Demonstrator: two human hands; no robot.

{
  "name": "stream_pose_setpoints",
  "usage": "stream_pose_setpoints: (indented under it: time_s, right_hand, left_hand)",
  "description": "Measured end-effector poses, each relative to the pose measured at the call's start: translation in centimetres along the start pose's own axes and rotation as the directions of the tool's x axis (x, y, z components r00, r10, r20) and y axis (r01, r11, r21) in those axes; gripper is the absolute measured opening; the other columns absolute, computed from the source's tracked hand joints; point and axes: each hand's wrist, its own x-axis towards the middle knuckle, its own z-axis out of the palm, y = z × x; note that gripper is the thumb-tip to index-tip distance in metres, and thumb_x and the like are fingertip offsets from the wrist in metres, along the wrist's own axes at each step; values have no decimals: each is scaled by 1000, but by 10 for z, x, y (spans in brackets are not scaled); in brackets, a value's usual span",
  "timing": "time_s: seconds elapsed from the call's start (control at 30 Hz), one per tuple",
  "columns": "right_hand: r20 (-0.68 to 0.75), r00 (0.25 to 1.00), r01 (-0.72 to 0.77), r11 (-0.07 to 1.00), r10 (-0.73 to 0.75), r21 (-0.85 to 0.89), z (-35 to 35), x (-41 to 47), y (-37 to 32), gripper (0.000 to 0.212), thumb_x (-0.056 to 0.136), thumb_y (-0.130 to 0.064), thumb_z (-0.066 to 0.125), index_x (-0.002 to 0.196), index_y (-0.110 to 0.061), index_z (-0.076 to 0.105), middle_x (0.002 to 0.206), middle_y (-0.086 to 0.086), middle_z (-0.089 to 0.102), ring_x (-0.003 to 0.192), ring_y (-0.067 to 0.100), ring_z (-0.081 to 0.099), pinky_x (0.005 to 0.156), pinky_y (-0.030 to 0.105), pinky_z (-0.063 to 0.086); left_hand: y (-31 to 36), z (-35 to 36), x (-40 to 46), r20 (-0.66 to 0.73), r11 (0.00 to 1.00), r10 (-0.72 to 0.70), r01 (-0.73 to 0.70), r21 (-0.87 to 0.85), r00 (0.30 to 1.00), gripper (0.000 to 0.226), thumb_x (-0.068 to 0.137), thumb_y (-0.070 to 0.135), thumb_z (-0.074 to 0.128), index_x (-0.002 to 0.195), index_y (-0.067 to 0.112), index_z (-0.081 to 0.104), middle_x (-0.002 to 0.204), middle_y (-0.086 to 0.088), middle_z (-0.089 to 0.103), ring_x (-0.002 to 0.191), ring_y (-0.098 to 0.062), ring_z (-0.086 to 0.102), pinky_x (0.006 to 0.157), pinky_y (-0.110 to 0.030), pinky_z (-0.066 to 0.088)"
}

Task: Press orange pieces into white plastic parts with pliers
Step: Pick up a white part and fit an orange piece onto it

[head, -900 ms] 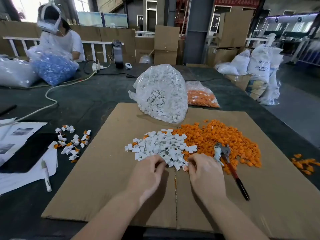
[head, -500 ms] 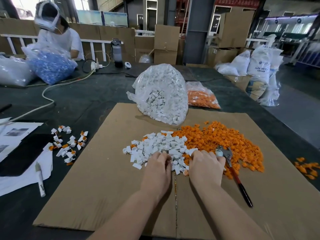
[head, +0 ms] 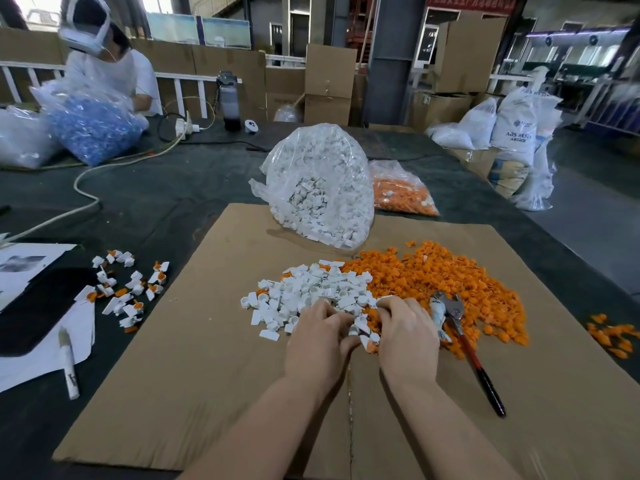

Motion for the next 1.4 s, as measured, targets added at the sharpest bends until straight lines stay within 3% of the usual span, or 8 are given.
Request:
stream_pose_setpoints:
  time_s: [0.33,0.53,0.67,0.77,0.87,0.97,1.13,1.4]
  right_hand:
    - [4,1000,-23,980,23,198,11,-18,-14,7,91,-6,55,93,-8,62,90,0,63,88,16,56,69,25,41]
    - [-3,998,-59,979,61,196,13,-14,-6,8,92,-8,54,92,-9,62,90,-2,63,91,15,55,68,24,37]
    - [29,997,-82,961,77,263,14,-11,-5,10,94,-12,52,94,-12,61,89,-6,60,92,12,53,72,23,38]
    - [27,999,-42,952,35,304,11,-13,-6,9,93,-12,54,94,-12,62,85,-9,57,89,15,54,78,31,44]
    - [29,999,29,943,-41,330,9,-17,-9,6,91,-9,57,92,-10,63,82,-11,54,85,15,54,77,32,45]
    - [22,994,94,929,-110,358,6,-20,-11,6,89,-6,59,91,-8,64,83,-8,58,83,14,56,76,29,47]
    - [-2,987,153,916,-164,371,5,-22,-11,6,87,-3,61,89,-6,65,83,-1,62,79,16,57,71,31,50]
    - [-28,972,229,922,-232,312,7,-21,-11,4,82,0,67,80,-3,64,75,4,63,72,19,58,62,34,51]
  left_hand:
    - [-7,-1,1,-130,981,-58,32,-191,990,21,87,23,64,107,17,62,94,12,40,94,-8,39,73,-12,25]
    - [-6,-6,0,-136,935,-142,88,-343,980,19,90,13,59,109,15,58,86,7,54,89,-17,53,79,-27,44]
    - [-8,-9,-2,-61,833,-248,180,-523,967,20,86,7,63,102,20,62,78,5,57,75,-13,62,69,-15,45]
    - [-10,-9,-2,-21,745,-318,236,-623,948,26,82,7,67,92,31,61,78,4,60,81,-22,66,77,-34,52]
    - [-10,-10,-3,-1,665,-365,260,-700,931,32,80,4,69,85,32,56,71,1,59,74,-24,67,71,-37,53]
    - [-11,-9,-3,4,657,-371,266,-705,929,25,80,3,69,78,22,53,70,-5,59,73,-28,67,68,-37,53]
    - [-14,-10,-2,-8,735,-275,205,-646,961,10,86,11,64,81,20,62,74,-2,67,67,-16,62,69,-32,53]
    - [-14,-11,-6,27,692,-265,210,-690,964,23,86,6,63,79,28,62,67,7,65,65,-7,63,63,-24,52]
